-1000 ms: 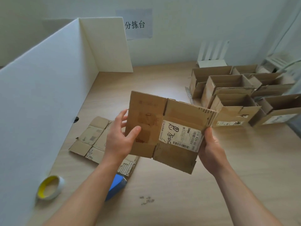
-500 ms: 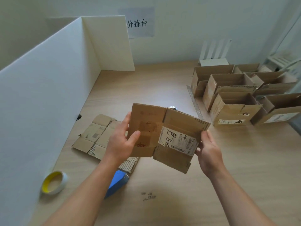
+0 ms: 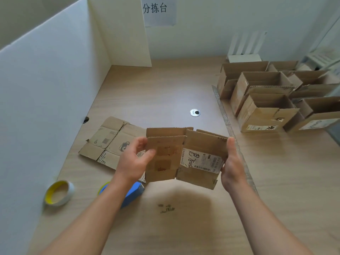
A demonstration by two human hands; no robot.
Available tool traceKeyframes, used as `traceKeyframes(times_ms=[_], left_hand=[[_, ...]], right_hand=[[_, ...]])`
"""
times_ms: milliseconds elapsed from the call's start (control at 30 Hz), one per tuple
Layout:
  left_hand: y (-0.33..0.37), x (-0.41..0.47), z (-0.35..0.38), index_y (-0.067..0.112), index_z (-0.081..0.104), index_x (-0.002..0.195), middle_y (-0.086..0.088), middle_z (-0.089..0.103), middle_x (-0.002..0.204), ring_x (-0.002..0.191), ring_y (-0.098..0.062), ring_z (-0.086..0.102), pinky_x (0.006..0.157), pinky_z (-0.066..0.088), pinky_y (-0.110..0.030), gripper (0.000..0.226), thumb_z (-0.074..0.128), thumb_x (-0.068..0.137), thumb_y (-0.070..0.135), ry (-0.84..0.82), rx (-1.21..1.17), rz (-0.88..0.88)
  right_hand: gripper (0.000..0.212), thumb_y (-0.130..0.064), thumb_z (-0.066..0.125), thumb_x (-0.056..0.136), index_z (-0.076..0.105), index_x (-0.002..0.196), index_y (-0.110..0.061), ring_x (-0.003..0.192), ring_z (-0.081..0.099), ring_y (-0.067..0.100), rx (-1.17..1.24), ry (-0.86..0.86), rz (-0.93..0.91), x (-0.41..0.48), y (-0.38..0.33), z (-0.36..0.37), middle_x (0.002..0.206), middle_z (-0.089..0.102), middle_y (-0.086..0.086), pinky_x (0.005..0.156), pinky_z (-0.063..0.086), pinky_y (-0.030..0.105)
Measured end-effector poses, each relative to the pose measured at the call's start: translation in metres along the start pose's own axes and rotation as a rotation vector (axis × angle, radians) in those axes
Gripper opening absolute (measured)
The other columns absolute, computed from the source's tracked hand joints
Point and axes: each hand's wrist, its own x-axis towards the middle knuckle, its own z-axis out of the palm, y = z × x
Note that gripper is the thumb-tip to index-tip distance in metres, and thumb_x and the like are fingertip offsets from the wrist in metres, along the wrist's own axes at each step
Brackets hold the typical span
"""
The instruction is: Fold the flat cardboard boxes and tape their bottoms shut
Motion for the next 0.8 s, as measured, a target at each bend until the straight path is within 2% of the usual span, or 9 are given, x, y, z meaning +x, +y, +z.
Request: traceKeyframes(times_ms=[67, 133, 233, 300, 367, 433, 533, 667, 800], left_hand=[[-0.006, -0.002, 0.001, 0.028, 0.07, 0.106, 0.005, 0.072, 0.108, 0.108, -0.016, 0.065, 0.099, 0.05, -0.049, 0.03, 0.066, 0.079, 0.04, -0.03, -0.035, -0.029], [-0.007, -0.004, 0.002, 0.03, 0.073, 0.102, 0.002, 0.071, 0.108, 0.108, -0.018, 0.065, 0.1, 0.049, -0.05, 0.022, 0.063, 0.084, 0.037, -0.049, -0.056, -0.034], [-0.01, -0.007, 0.001, 0.021, 0.074, 0.103, -0.001, 0.068, 0.114, 0.11, -0.021, 0.063, 0.101, 0.047, -0.046, 0.023, 0.058, 0.088, 0.028, -0.121, -0.137, -0.015], [-0.009, -0.009, -0.001, 0.014, 0.073, 0.099, 0.003, 0.065, 0.114, 0.103, -0.015, 0.062, 0.093, 0.046, -0.035, 0.024, 0.057, 0.087, 0.025, -0.181, -0.168, -0.024], [-0.006, -0.014, 0.003, 0.011, 0.072, 0.092, 0.009, 0.063, 0.106, 0.094, -0.008, 0.058, 0.086, 0.042, -0.024, 0.022, 0.053, 0.087, 0.022, -0.257, -0.168, -0.031], [-0.006, -0.017, 0.012, 0.01, 0.069, 0.086, 0.011, 0.06, 0.095, 0.092, -0.007, 0.056, 0.084, 0.04, -0.023, 0.022, 0.05, 0.086, 0.02, -0.279, -0.122, -0.029], [-0.009, -0.02, 0.024, 0.024, 0.071, 0.098, 0.016, 0.063, 0.103, 0.104, -0.001, 0.058, 0.091, 0.041, -0.018, 0.026, 0.048, 0.087, 0.028, -0.171, -0.01, -0.013], [-0.012, -0.024, 0.027, 0.046, 0.057, 0.12, 0.015, 0.062, 0.124, 0.115, 0.005, 0.056, 0.094, 0.045, -0.016, 0.033, 0.056, 0.092, 0.028, -0.05, -0.002, -0.005], [-0.014, -0.031, 0.024, 0.042, 0.047, 0.134, 0.014, 0.056, 0.13, 0.12, 0.002, 0.054, 0.083, 0.045, -0.005, 0.052, 0.065, 0.089, 0.023, 0.013, -0.01, 0.05]], right_hand=[[0.05, -0.068, 0.055, 0.074, 0.075, 0.094, -0.027, 0.093, 0.071, 0.01, -0.036, 0.003, 0.006, 0.0, 0.004, -0.001, 0.1, 0.075, -0.008, 0.073, 0.05, 0.034], [0.053, -0.075, 0.057, 0.069, 0.076, 0.092, -0.03, 0.097, 0.068, 0.013, -0.05, 0.02, 0.007, 0.002, 0.008, -0.004, 0.104, 0.074, -0.004, 0.079, 0.052, 0.037], [0.039, -0.063, 0.052, 0.089, 0.066, 0.099, -0.029, 0.103, 0.06, 0.01, -0.084, 0.058, 0.007, 0.005, 0.008, -0.01, 0.106, 0.066, -0.01, 0.093, 0.045, 0.041], [0.03, -0.056, 0.055, 0.092, 0.061, 0.11, -0.033, 0.11, 0.053, 0.01, -0.152, 0.006, 0.021, 0.005, 0.005, -0.012, 0.112, 0.06, -0.015, 0.095, 0.039, 0.038], [0.06, -0.055, 0.059, 0.081, 0.05, 0.138, -0.037, 0.123, 0.047, 0.009, -0.227, -0.114, 0.044, 0.005, 0.007, -0.016, 0.131, 0.052, -0.015, 0.106, 0.034, 0.042], [0.075, -0.049, 0.058, 0.077, 0.038, 0.149, -0.039, 0.119, 0.048, -0.004, -0.277, -0.235, 0.041, 0.001, 0.006, -0.014, 0.131, 0.047, -0.021, 0.11, 0.034, 0.042], [0.062, -0.045, 0.056, 0.081, 0.052, 0.142, -0.034, 0.118, 0.054, -0.006, -0.372, -0.258, -0.03, -0.003, 0.008, -0.01, 0.13, 0.058, -0.019, 0.113, 0.039, 0.042], [0.047, -0.05, 0.058, 0.084, 0.061, 0.13, -0.037, 0.119, 0.058, 0.0, -0.408, -0.248, -0.09, -0.008, 0.008, -0.015, 0.125, 0.065, -0.018, 0.109, 0.045, 0.043], [0.03, -0.051, 0.066, 0.088, 0.066, 0.116, -0.041, 0.109, 0.064, 0.005, -0.46, -0.244, -0.175, -0.019, 0.012, -0.024, 0.114, 0.07, -0.013, 0.1, 0.051, 0.037]])
